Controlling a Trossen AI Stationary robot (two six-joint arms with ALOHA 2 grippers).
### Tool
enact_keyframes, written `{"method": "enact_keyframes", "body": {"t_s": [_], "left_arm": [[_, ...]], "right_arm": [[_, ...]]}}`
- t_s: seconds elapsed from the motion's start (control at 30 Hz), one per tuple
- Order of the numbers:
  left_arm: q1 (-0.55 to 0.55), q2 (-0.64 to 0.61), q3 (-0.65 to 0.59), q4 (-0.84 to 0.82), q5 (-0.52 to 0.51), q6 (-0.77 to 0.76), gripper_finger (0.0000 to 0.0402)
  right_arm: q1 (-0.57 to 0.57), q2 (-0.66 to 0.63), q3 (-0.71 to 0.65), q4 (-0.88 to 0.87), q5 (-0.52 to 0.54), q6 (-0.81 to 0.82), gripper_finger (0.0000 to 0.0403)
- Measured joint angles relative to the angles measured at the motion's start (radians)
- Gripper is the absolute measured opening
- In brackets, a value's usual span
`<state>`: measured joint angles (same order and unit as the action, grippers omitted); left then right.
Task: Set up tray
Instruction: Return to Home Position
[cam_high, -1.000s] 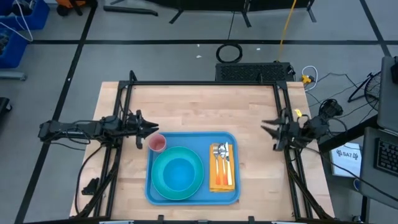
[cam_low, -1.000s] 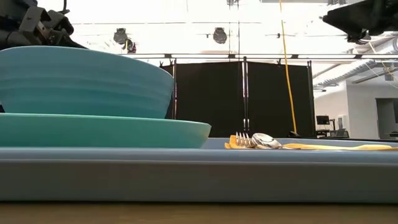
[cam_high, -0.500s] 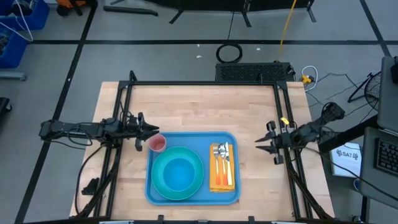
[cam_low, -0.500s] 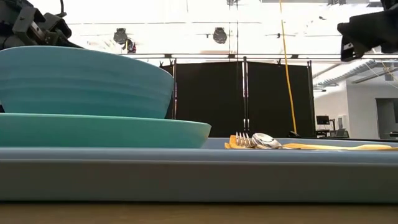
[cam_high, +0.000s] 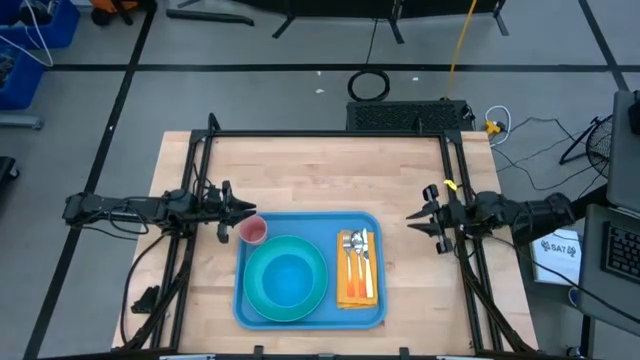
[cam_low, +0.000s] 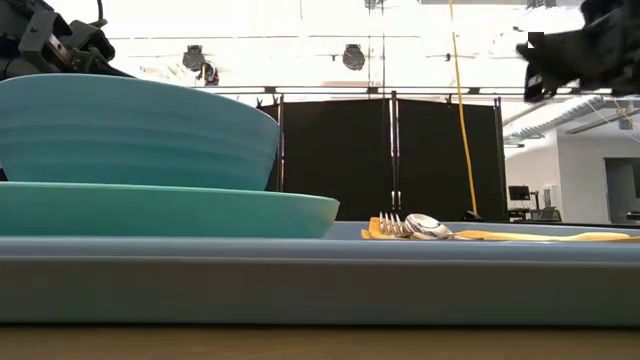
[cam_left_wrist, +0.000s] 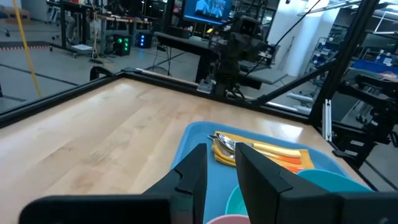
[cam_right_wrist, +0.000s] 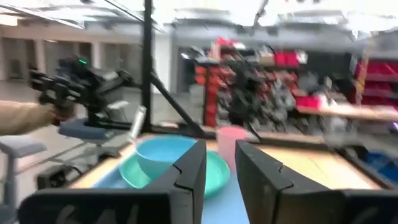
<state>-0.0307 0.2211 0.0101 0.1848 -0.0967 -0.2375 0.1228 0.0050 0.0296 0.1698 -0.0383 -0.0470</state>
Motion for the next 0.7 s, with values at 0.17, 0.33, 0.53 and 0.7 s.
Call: {"method": "enact_keyframes", "body": {"t_s": [0.17, 0.33, 0.53, 0.7], "left_arm": [[0.000, 0.000, 0.000, -0.001, 0.000, 0.014, 0.0087], [0.000, 0.000, 0.000, -0.001, 0.000, 0.029, 0.0088], [0.000, 0.000, 0.000, -0.001, 0.000, 0.023, 0.0088], [0.000, 0.000, 0.000, -0.001, 0.000, 0.024, 0.0088]], "right_arm": [[-0.130, 0.004, -0.001, -0.066, -0.046, 0.100, 0.0048], [-0.165, 0.004, -0.002, -0.040, -0.043, 0.139, 0.0034], [-0.168, 0.004, -0.003, -0.031, -0.043, 0.141, 0.0033], [-0.168, 0.004, -0.003, -0.031, -0.043, 0.140, 0.0035]]}}
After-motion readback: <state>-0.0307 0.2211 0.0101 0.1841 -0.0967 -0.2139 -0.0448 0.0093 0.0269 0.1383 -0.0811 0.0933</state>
